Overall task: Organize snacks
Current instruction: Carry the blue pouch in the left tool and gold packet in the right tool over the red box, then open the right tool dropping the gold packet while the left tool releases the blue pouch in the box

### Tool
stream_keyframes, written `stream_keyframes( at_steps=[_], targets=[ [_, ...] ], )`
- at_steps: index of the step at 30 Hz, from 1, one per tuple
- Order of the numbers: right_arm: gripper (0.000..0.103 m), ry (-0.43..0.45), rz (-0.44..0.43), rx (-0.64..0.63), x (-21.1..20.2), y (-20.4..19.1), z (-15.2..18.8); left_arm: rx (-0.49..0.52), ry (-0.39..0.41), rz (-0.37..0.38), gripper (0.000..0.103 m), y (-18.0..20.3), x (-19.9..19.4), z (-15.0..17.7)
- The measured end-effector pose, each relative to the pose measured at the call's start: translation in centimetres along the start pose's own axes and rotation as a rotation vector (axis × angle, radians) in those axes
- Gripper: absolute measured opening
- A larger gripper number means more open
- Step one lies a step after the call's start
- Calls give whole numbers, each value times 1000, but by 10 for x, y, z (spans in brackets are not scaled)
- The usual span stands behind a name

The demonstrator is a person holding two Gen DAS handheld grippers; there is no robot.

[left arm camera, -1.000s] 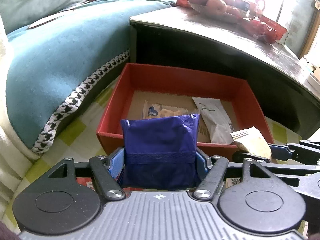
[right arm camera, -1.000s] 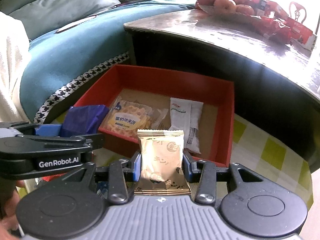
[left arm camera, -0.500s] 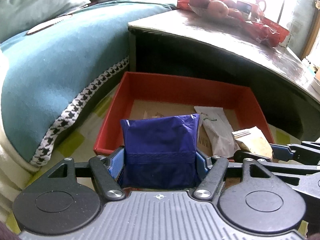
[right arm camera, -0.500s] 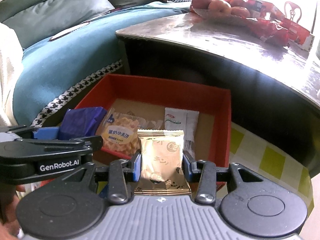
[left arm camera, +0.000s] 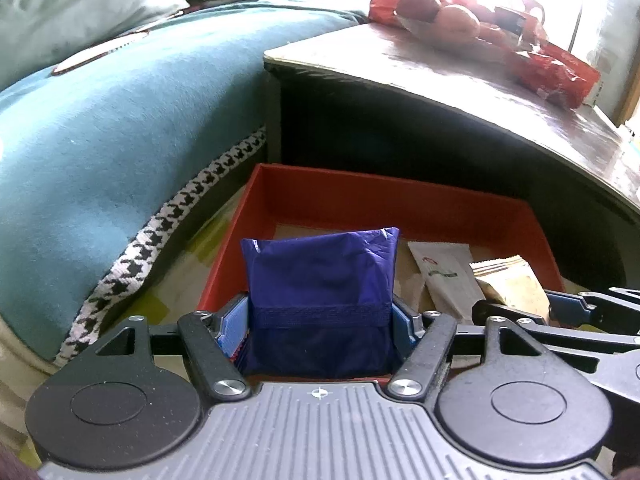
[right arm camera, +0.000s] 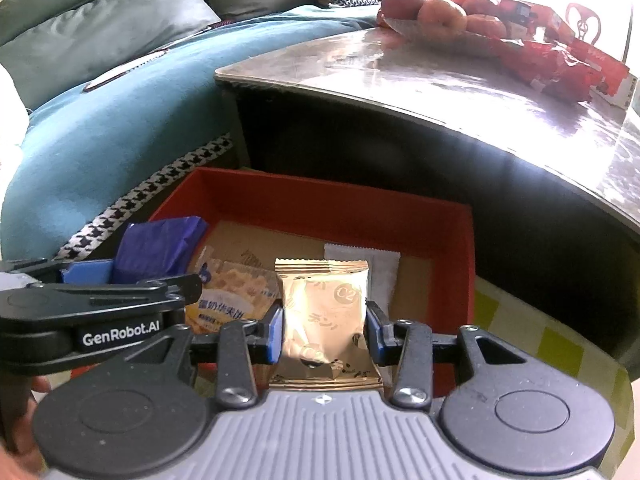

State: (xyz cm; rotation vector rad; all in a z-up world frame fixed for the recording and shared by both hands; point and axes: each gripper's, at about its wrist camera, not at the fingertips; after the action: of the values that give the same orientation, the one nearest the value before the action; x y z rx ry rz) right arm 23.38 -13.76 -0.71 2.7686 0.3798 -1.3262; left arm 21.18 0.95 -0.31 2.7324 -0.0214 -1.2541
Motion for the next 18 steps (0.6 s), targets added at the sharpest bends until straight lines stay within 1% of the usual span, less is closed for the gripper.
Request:
stream_keyframes(
  at_steps=[4,11,18],
  targets=[
    [43,-8,5,3,12,1,-3,6,-1,-13,76,0,9,-3],
    [43,-23,12,0,32,1,-4,-6,-44,-23,76,-3,33,-2],
    [44,-31,4,-20,44,-3,-4,-4,-65,-48,76,-6,47,-1]
  ],
)
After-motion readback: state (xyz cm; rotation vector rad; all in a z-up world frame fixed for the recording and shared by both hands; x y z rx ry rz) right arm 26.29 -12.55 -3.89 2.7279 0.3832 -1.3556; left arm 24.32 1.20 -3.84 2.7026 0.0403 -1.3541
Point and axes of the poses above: each gripper's, at about its wrist camera, not at the fingertips, and x roughly the way its jaws point, y to its right, z to its underside, and after that the axes turned 6 degrees about z, right-handed
